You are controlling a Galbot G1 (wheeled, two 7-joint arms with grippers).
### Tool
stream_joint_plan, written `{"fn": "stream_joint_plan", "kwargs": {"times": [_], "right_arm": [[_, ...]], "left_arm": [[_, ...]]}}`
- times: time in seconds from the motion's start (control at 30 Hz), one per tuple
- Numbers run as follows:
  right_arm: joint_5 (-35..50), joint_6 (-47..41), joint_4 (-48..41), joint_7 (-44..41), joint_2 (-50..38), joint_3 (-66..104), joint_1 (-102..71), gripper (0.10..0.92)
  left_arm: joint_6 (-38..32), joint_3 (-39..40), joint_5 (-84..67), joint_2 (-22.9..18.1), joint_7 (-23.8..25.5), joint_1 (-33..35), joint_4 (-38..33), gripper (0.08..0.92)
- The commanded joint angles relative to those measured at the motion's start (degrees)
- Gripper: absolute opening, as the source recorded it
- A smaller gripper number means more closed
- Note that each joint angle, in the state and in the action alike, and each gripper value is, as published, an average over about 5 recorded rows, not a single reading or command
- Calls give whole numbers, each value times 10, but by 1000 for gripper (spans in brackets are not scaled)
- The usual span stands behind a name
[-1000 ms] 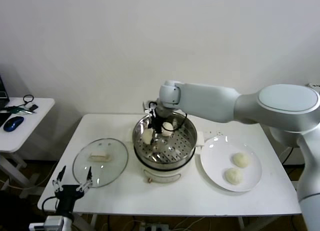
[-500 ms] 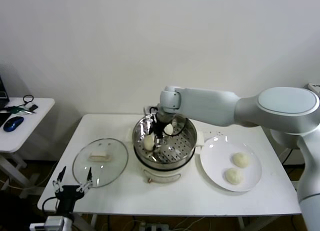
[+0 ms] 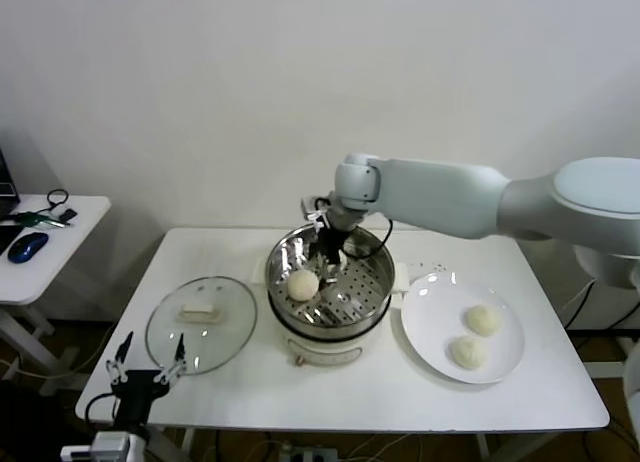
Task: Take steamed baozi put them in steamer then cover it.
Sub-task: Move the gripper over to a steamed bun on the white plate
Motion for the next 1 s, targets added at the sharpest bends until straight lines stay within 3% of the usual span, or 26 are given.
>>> {"fn": "stream_joint_plan", "kwargs": {"times": [0.03, 0.47, 1.0], "right_arm": [[-38, 10, 79, -29, -149, -9, 73, 823], [-163, 22, 172, -51, -327, -5, 10, 823], [-290, 32, 132, -50, -378, 97, -225, 823]], "left_arm": [[2, 6, 7, -1, 0, -2, -1, 823], [3, 6, 9, 3, -1, -5, 3, 823], [5, -2, 11, -1, 0, -1, 1, 823]]}}
